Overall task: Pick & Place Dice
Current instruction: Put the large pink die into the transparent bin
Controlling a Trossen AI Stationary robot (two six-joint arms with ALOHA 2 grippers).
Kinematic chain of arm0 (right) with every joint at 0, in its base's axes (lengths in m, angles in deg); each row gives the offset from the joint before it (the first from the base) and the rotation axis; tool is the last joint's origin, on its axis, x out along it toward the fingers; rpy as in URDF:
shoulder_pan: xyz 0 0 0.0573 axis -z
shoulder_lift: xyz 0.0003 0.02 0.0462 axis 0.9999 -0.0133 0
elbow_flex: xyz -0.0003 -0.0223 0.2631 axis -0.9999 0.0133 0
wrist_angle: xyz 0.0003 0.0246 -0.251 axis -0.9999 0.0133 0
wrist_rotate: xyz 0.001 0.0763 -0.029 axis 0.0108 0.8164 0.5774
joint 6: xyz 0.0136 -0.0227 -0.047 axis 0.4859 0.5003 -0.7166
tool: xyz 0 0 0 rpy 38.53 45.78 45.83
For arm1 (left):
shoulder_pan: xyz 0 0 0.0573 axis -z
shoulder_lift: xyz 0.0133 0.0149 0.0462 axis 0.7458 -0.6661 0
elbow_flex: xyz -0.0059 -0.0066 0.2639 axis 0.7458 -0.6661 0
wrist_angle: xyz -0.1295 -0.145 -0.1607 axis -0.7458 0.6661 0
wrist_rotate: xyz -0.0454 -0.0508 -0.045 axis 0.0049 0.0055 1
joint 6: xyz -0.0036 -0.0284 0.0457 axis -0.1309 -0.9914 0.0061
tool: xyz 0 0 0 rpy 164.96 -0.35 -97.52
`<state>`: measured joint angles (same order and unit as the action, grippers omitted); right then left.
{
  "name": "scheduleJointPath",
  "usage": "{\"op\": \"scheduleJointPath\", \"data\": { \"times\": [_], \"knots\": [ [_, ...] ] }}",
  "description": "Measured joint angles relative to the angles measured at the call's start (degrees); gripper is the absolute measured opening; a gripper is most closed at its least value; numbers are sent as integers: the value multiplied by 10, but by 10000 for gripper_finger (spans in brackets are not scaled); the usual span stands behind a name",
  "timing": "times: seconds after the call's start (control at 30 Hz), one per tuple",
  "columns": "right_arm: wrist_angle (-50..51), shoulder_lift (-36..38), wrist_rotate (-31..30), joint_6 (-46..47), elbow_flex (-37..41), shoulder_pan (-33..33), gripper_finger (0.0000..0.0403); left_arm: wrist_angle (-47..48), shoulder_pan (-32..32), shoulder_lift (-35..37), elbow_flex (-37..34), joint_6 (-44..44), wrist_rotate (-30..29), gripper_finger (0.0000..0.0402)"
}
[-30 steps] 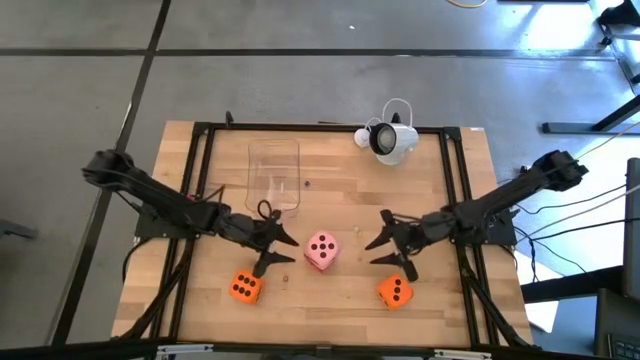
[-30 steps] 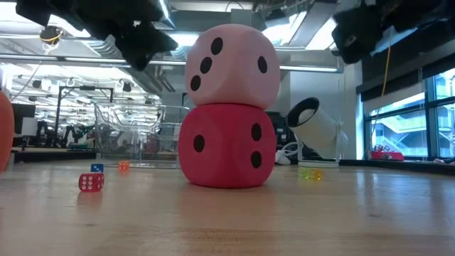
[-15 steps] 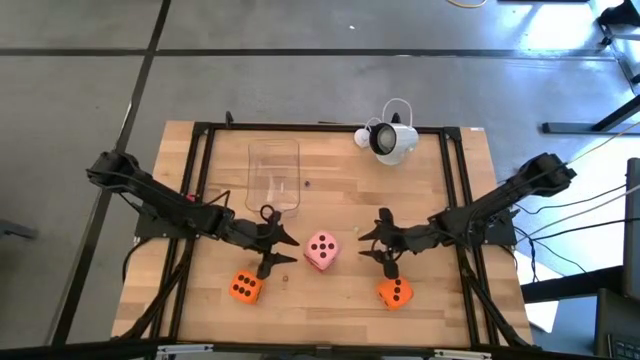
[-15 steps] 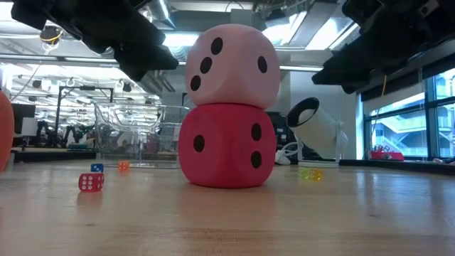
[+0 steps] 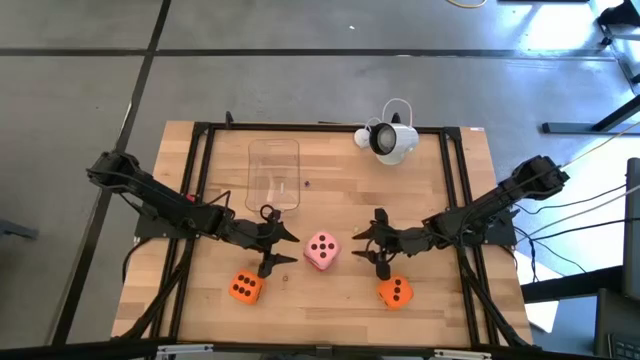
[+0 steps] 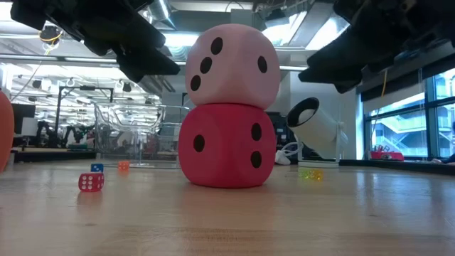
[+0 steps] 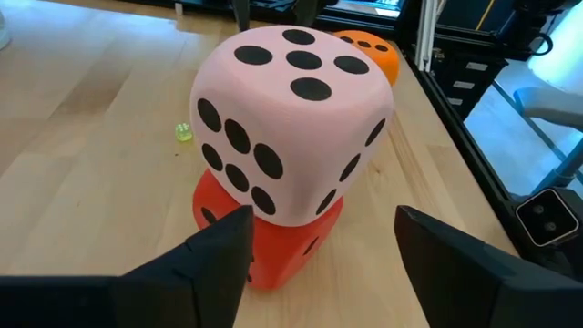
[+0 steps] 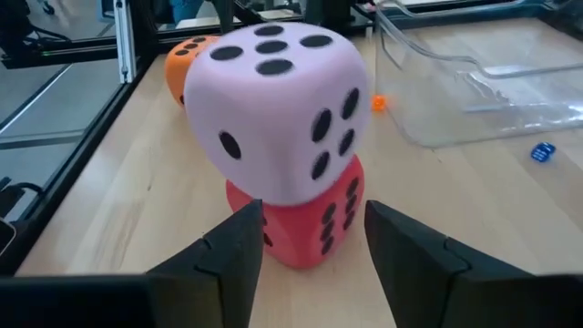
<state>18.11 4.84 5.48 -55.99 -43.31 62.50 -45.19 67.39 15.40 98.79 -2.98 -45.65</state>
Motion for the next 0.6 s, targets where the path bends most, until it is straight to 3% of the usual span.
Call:
{"op": "scheduleJointPath", "data": {
  "times": [0.37,0.6],
  "knots": [
    [33,-83,15,-13,-76,0,237,-63,0,-73,0,0,-10,258],
    [35,-97,12,-13,-84,0,242,-87,0,-95,0,-1,-6,259]
  ]
}}
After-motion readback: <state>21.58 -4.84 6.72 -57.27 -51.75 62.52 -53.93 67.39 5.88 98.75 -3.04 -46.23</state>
